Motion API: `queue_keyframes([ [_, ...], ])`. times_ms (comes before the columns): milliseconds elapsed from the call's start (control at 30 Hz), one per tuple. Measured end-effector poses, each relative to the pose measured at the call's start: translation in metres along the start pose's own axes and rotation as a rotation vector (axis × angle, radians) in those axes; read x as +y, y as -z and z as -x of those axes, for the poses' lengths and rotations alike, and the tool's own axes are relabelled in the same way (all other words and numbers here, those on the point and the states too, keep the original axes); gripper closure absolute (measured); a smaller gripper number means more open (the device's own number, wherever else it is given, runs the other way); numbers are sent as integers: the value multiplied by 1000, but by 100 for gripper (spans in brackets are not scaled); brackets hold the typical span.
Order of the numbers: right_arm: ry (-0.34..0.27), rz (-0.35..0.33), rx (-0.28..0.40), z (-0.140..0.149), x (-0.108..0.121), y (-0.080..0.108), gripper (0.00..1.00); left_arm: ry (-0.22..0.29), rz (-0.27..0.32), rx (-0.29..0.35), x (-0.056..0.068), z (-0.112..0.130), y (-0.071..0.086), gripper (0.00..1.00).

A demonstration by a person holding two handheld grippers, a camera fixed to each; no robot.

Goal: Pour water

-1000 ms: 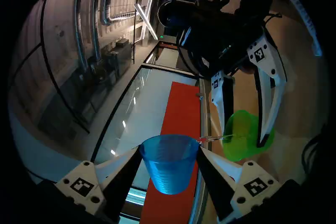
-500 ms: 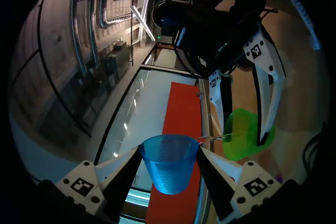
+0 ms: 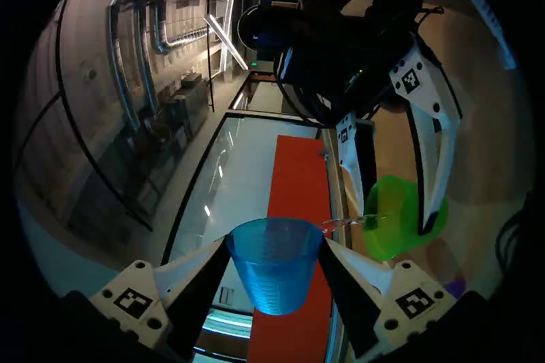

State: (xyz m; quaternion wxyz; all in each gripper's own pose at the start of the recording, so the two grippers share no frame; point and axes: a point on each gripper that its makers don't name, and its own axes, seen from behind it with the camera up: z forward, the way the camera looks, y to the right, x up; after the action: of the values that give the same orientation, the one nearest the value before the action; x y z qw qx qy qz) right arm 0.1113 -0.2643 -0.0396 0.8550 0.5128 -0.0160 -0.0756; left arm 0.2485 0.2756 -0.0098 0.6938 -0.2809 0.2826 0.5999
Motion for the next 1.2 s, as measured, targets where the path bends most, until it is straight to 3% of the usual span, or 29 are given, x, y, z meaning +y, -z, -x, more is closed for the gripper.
queue_keyframes([
  [1200, 1, 17, 9, -1, 3, 2, 8, -143, -17, 1, -10, -5, 0, 12],
])
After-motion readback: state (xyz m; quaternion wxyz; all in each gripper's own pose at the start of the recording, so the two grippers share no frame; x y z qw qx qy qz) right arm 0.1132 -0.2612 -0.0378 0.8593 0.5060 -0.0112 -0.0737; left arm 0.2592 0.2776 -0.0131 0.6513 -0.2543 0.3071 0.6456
